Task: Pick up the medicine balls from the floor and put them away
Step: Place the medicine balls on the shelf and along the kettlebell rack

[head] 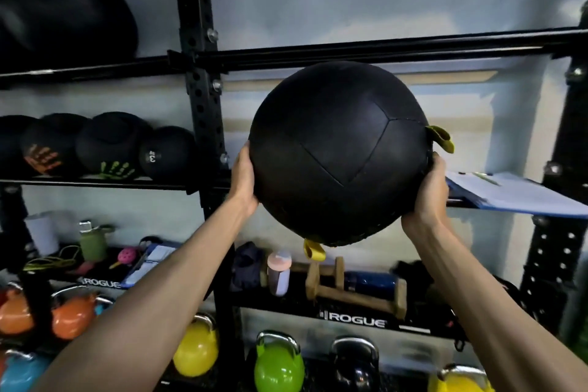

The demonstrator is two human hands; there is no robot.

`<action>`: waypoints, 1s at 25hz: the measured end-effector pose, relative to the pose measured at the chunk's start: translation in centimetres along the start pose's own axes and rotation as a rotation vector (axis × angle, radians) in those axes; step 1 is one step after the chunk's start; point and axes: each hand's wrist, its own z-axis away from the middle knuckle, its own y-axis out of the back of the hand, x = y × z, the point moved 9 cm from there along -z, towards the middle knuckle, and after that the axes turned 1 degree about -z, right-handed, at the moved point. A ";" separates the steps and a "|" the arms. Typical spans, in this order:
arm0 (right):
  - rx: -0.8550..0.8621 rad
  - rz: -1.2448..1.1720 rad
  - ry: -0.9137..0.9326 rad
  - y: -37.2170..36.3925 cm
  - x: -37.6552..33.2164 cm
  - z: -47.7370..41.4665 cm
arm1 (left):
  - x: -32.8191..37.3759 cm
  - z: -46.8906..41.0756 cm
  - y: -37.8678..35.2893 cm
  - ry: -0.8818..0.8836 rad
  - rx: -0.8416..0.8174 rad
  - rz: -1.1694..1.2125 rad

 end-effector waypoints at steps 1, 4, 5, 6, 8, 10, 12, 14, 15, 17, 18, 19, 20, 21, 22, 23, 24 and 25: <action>-0.022 -0.005 -0.014 -0.9 0.8 -1.5 | 0.2 -1.4 0.2 -0.003 0.011 0.000; -0.082 -0.005 -0.029 -4.0 3.0 -5.5 | 0.5 -5.7 1.5 0.007 0.046 0.011; -0.084 0.004 -0.029 -5.1 3.8 -6.9 | 0.0 -7.5 2.2 0.011 0.064 0.004; -0.073 0.019 -0.025 -6.1 4.9 -8.3 | -0.4 -9.2 3.0 0.017 0.080 -0.002; -0.064 0.078 -0.002 -8.1 7.0 -11.3 | -1.4 -12.5 4.3 0.029 0.086 0.013; -0.082 0.141 0.043 -10.1 8.0 -13.6 | -1.8 -15.3 5.4 0.030 0.081 0.030; -0.098 0.202 0.105 -12.2 8.4 -15.0 | -2.2 -18.1 6.6 0.037 0.091 0.046; -0.191 0.262 0.176 -14.8 9.0 -15.8 | -3.1 -20.3 8.3 0.076 0.138 0.050; -0.221 0.313 0.221 -15.9 9.6 -16.0 | -3.8 -21.6 9.3 0.097 0.169 0.040; -0.250 0.437 0.324 -17.7 10.9 -16.8 | -5.0 -23.6 10.7 0.118 0.245 0.012; -0.256 0.488 0.374 -18.5 11.7 -17.2 | -5.0 -24.1 11.1 0.089 0.299 -0.028; -0.251 0.533 0.406 -19.2 12.3 -17.7 | -4.6 -24.3 11.3 0.028 0.358 -0.105; -0.231 0.593 0.429 -19.9 13.1 -18.3 | -3.9 -24.5 11.1 -0.057 0.408 -0.188; -0.213 0.662 0.459 -20.4 13.7 -18.8 | -3.4 -24.5 10.7 -0.148 0.438 -0.248; -0.188 0.723 0.485 -20.6 14.3 -19.0 | -3.5 -24.6 10.4 -0.215 0.443 -0.265; -0.162 0.769 0.506 -20.4 14.9 -19.1 | -3.9 -24.7 10.2 -0.263 0.442 -0.266; -0.143 0.799 0.533 -20.2 15.1 -18.9 | -4.3 -24.9 10.2 -0.294 0.438 -0.263; -0.132 0.815 0.556 -20.1 15.2 -18.8 | -4.6 -25.3 10.2 -0.298 0.429 -0.268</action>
